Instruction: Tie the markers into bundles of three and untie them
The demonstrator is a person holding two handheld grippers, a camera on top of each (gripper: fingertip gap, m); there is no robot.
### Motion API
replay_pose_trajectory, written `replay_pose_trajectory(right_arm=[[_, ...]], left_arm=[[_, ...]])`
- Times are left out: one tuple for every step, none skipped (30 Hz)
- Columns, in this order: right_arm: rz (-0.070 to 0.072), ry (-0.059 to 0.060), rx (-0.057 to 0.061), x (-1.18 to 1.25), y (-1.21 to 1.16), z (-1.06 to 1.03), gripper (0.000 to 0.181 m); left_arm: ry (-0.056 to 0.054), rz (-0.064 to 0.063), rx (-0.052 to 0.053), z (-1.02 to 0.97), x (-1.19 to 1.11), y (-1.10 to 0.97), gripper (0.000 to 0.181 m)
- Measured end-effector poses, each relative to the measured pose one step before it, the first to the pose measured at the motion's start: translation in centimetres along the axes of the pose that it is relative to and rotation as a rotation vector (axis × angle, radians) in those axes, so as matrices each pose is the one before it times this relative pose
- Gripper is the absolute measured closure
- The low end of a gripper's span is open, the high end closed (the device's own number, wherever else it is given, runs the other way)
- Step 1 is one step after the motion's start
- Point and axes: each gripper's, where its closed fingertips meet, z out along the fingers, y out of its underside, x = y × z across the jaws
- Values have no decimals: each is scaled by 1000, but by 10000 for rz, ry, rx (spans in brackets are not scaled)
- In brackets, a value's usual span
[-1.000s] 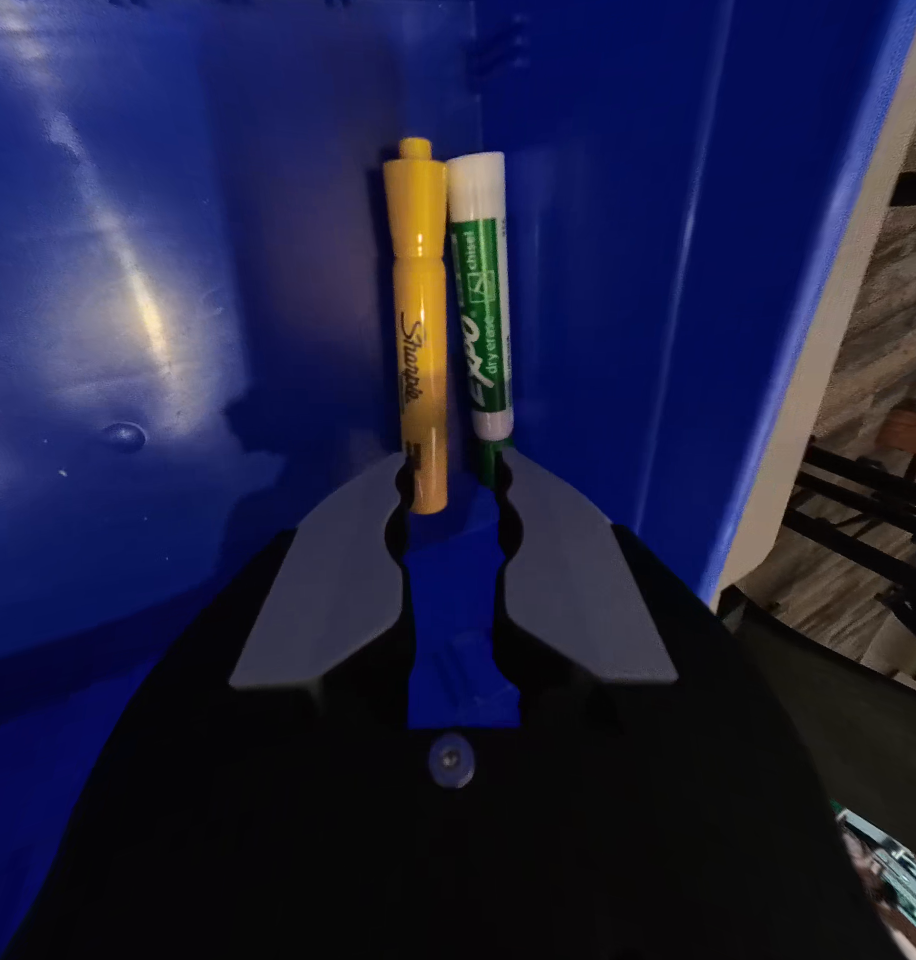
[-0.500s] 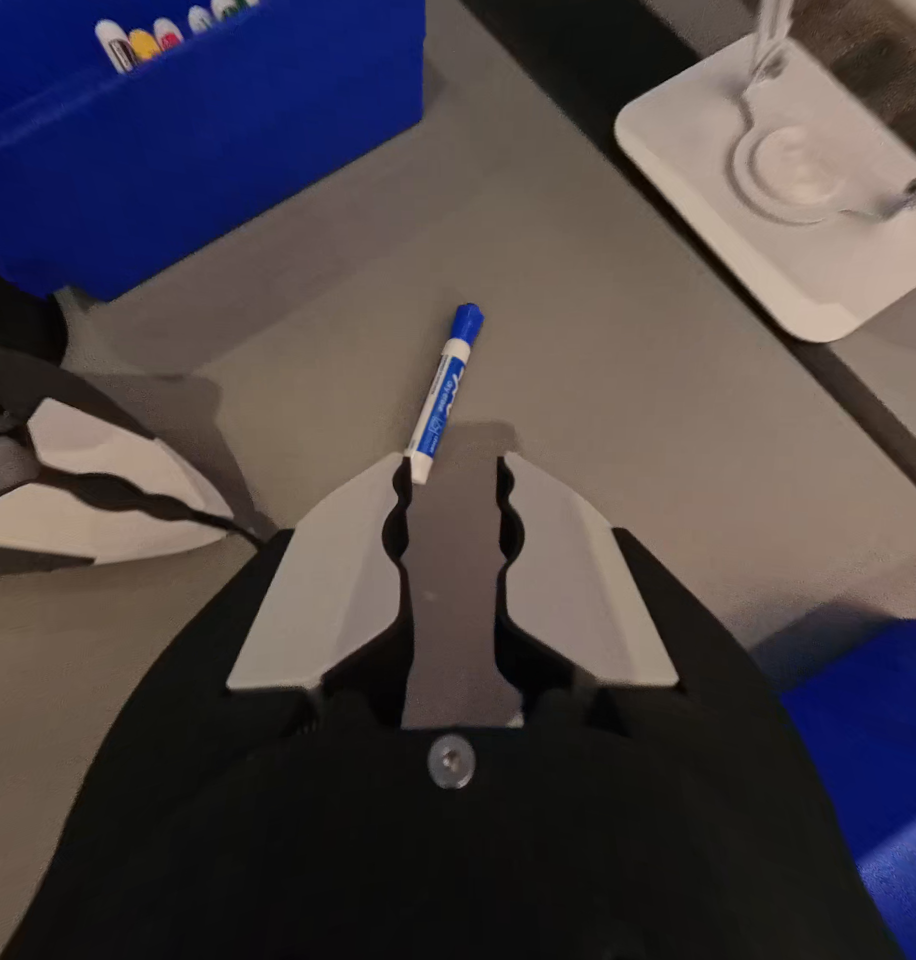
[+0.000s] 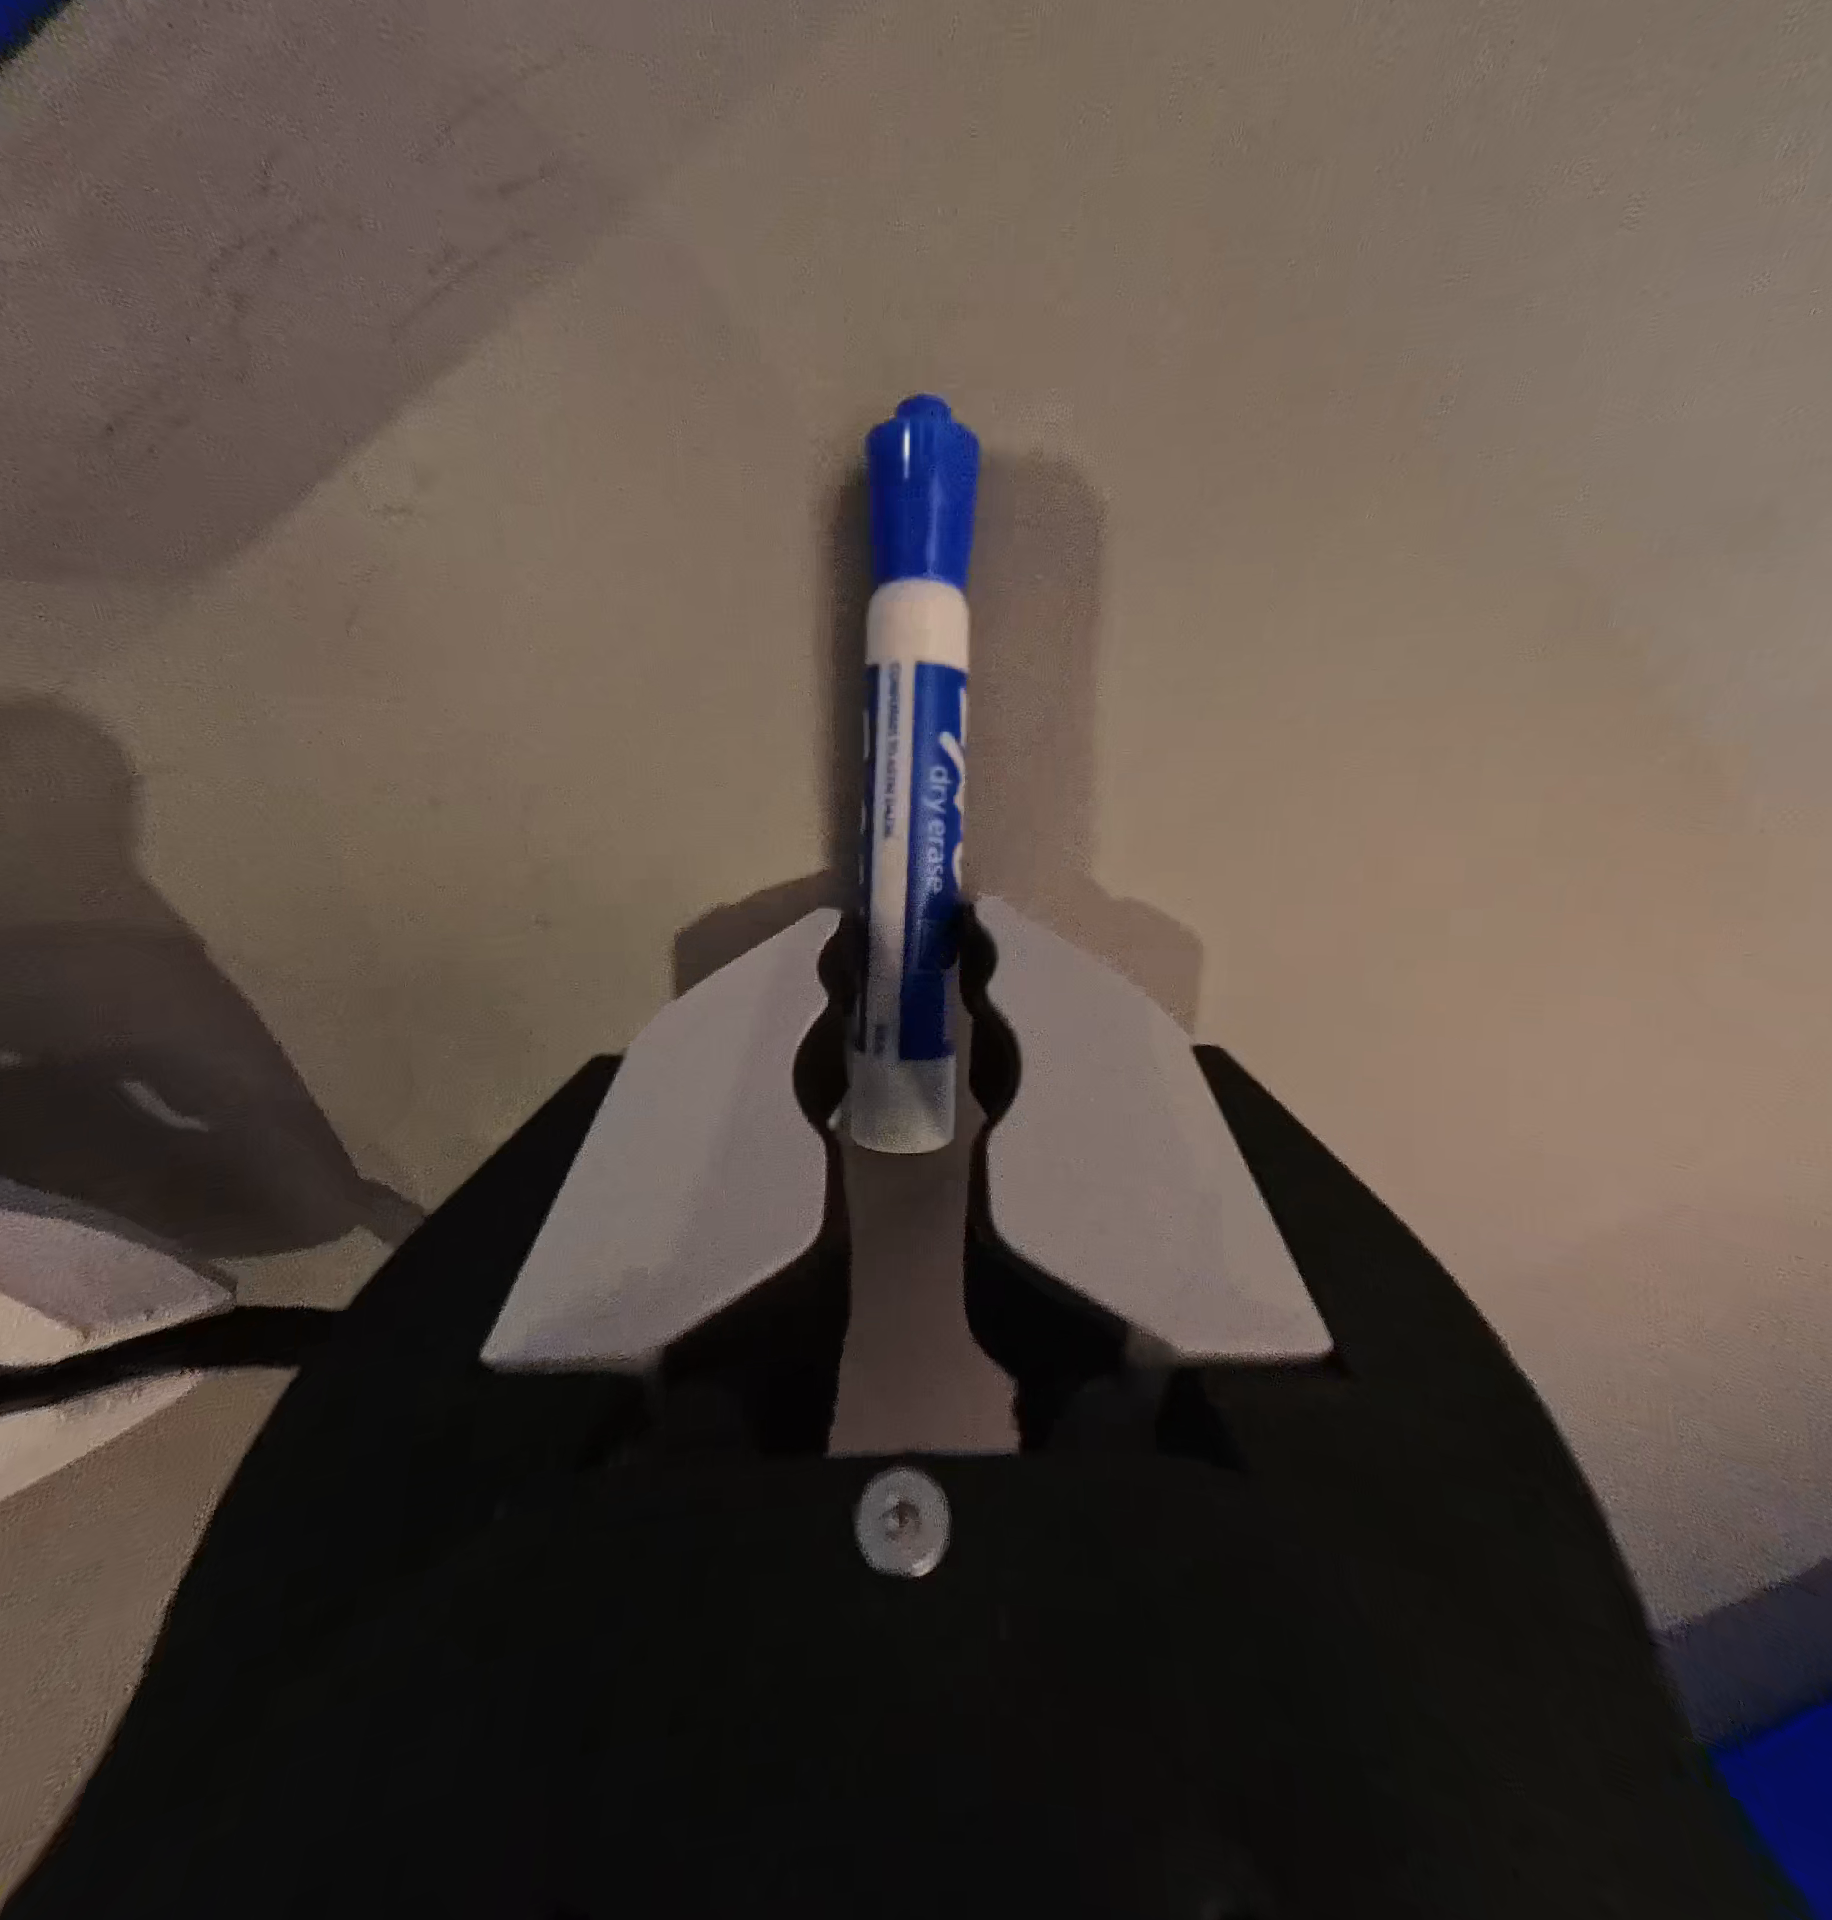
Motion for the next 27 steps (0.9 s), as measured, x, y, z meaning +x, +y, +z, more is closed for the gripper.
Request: replay_pose_trajectory(right_arm=[[-175, -106, -84, -5, 166, -371, 161], [-258, 6, 33, 149, 73, -818, 161], [-290, 91, 163, 312, -46, -1409, 161], [-350, 74, 302, 394, -197, -2036, 161], [-407, 100, 396, 583, -242, -2679, 161], [-423, 163, 445, 934, -229, -3227, 161], [-481, 184, 532, 1242, -169, -3563, 161], [-264, 421, 534, 1915, 84, -3633, 161], [117, 568, 324, 2620, 626, -3309, 161], [246, 273, -69, 2633, 1415, -2531, 161], [158, 23, -404, 2395, 2153, -1641, 161], [176, 151, -554, 2462, 2664, -808, 161], [326, 210, -670, 2361, 2931, -4, 160], [309, -84, -679, 1620, 2700, 782, 160], [165, -346, -546, 796, 2196, 1365, 160], [127, -237, -444, 637, 1651, 1684, 160], [48, -66, -428, 620, 1204, 1744, 160], [-150, -38, -372, 419, 793, 1737, 160], [-253, -84, -310, 190, 558, 1566, 160], [-248, -132, -224, 0, 360, 1320, 160], [-191, -91, -128, 22, 164, 1024, 160], [-148, -1, -146, 60, 43, 768, 160], [-167, 241, -244, 379, 186, 574, 160], [-126, 615, -269, 919, 293, 324, 159], [20, 616, -181, 885, 165, 133, 157], [50, 319, -3, 346, -93, -136, 150], [44, 260, 209, 122, -350, -585, 146]], left_arm=[[6, -21, -12, 13, -16, 30, 180], [16, -13, -3, 22, 0, 17, 180], [17, -6, -5, 16, 20, 15, 180], [2, 7, -1, 30, 18, 6, 180], [12, 17, -28, 43, 42, 30, 180], [12, 21, -49, 44, 45, 71, 180], [-2, 31, -25, 40, 40, 35, 180], [-7, 39, -13, 22, 35, 4, 180], [-12, 33, -26, 15, 20, 16, 180], [-19, 25, 0, -17, 3, -31, 180], [-11, 18, 34, -44, 7, -73, 180], [-10, 2, 37, -40, -13, -70, 180], [-15, -7, 32, -32, -38, -52, 180], [-26, -5, 21, -17, -70, -20, 180], [-26, -12, -3, 22, -74, 28, 180], [2, -11, -23, 41, -31, 53, 180], [35, 18, -20, 66, 45, 39, 180], [18, 47, -17, 74, 53, 26, 180], [-49, 61, -16, 83, -26, 20, 180], [-69, 73, -63, 115, -61, 102, 180], [-30, 84, -103, 130, -2, 156, 180], [-30, 78, -53, 129, 8, 95, 180], [-59, 45, -26, 123, -53, 48, 180], [-36, 25, -48, 113, -31, 81, 180], [-6, 11, -33, 77, -10, 46, 180], [-13, -15, 18, 12, -32, -39, 180], [-25, -36, 56, -45, -56, -96, 180]])
